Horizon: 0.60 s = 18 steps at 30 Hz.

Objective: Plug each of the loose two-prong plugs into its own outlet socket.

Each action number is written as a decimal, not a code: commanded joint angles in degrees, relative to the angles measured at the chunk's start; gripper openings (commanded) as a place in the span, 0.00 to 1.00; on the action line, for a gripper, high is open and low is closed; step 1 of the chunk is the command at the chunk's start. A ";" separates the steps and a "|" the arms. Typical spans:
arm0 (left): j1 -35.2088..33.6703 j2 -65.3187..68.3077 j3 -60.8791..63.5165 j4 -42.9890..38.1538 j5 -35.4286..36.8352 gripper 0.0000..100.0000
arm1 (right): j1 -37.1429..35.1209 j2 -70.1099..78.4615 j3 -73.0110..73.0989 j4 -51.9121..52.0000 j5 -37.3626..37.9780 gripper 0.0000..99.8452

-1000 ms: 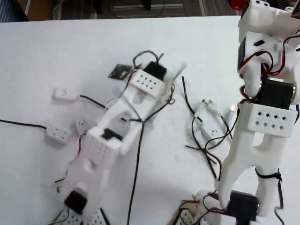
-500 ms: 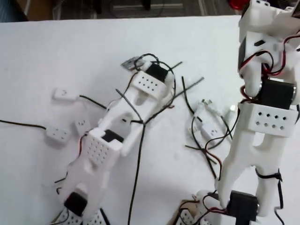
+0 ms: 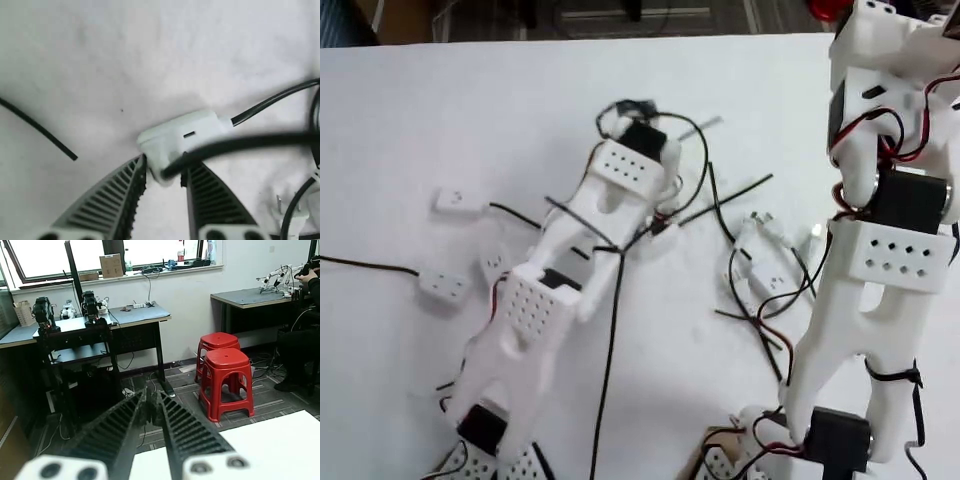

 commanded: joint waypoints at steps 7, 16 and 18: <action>1.10 -0.22 -8.53 0.53 -34.64 0.36 | 0.04 -0.13 -1.93 -0.13 -0.18 0.02; 0.75 5.14 -7.30 0.09 -45.45 0.40 | 0.04 -0.13 -1.93 -0.13 -0.18 0.02; 0.84 6.55 -7.30 0.09 -45.45 0.40 | 0.04 -0.13 -1.93 -0.13 -0.18 0.02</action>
